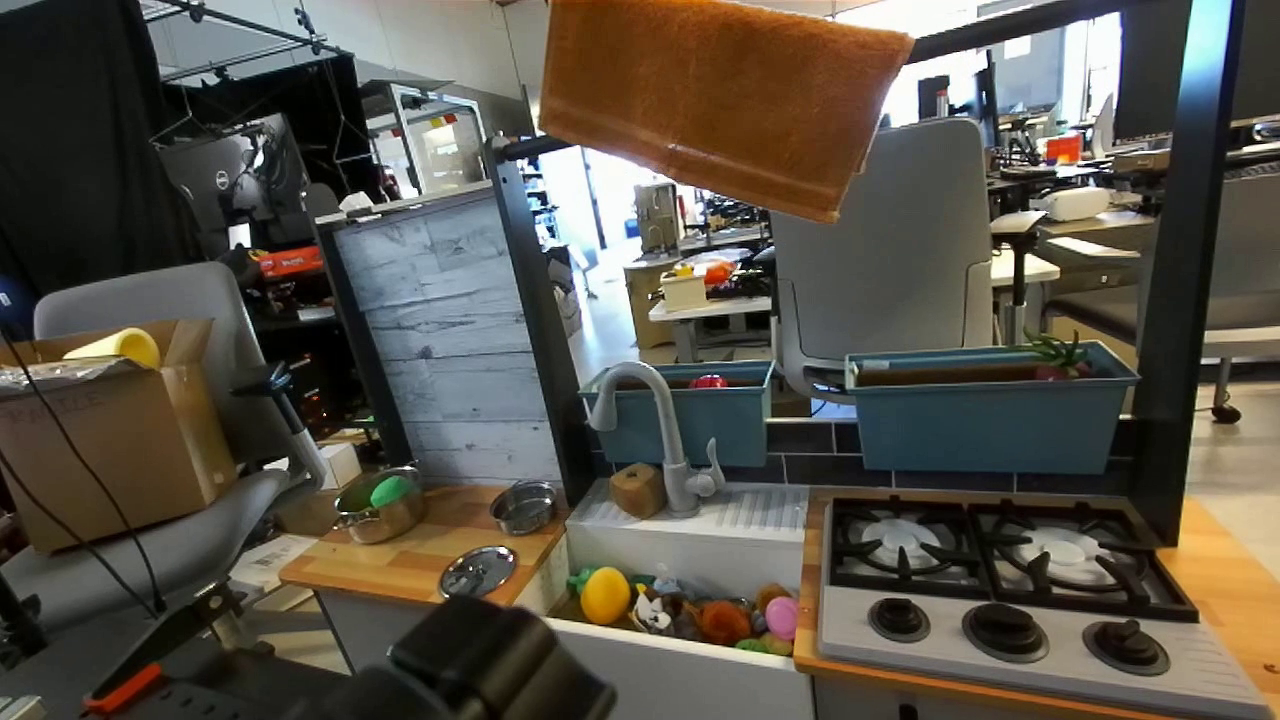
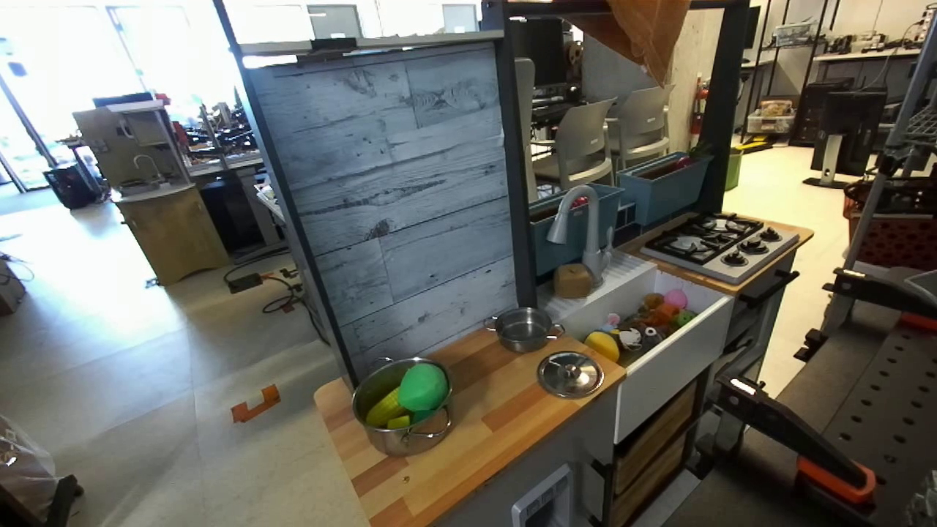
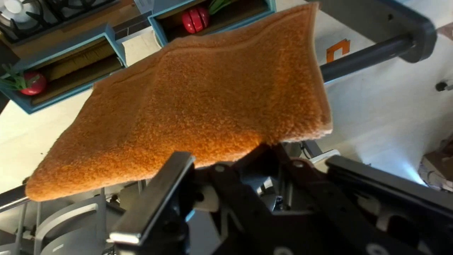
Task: Pick the cloth on the line and drop it in the sink
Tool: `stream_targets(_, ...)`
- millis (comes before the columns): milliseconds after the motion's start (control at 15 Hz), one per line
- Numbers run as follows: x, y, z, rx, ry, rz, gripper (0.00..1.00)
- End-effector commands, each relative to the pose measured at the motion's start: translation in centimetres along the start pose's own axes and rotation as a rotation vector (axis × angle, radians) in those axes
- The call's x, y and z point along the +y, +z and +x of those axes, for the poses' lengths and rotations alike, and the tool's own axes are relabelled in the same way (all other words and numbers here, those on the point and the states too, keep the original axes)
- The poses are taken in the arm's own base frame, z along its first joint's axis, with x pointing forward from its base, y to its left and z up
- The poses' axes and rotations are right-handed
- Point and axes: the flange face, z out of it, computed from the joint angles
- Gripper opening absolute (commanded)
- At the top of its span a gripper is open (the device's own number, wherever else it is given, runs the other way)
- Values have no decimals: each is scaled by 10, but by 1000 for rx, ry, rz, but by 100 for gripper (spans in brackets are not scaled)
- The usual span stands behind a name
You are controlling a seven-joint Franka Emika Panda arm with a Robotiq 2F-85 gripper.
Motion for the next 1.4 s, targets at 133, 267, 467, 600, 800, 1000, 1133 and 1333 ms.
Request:
stream_targets(133,1,-50,-89,-40,-131,52,1)
stream_targets(267,3,-57,-111,-51,-147,57,1)
stream_targets(467,0,-63,-134,-67,-148,60,1)
stream_targets(600,-3,-56,-135,-72,-142,55,1)
stream_targets(800,-11,-33,-115,-43,-90,44,1)
stream_targets(1000,-22,3,-81,-25,-15,25,1)
stream_targets(1133,-27,26,-57,-28,27,19,1)
stream_targets(1333,-30,60,-29,-63,65,-1,1)
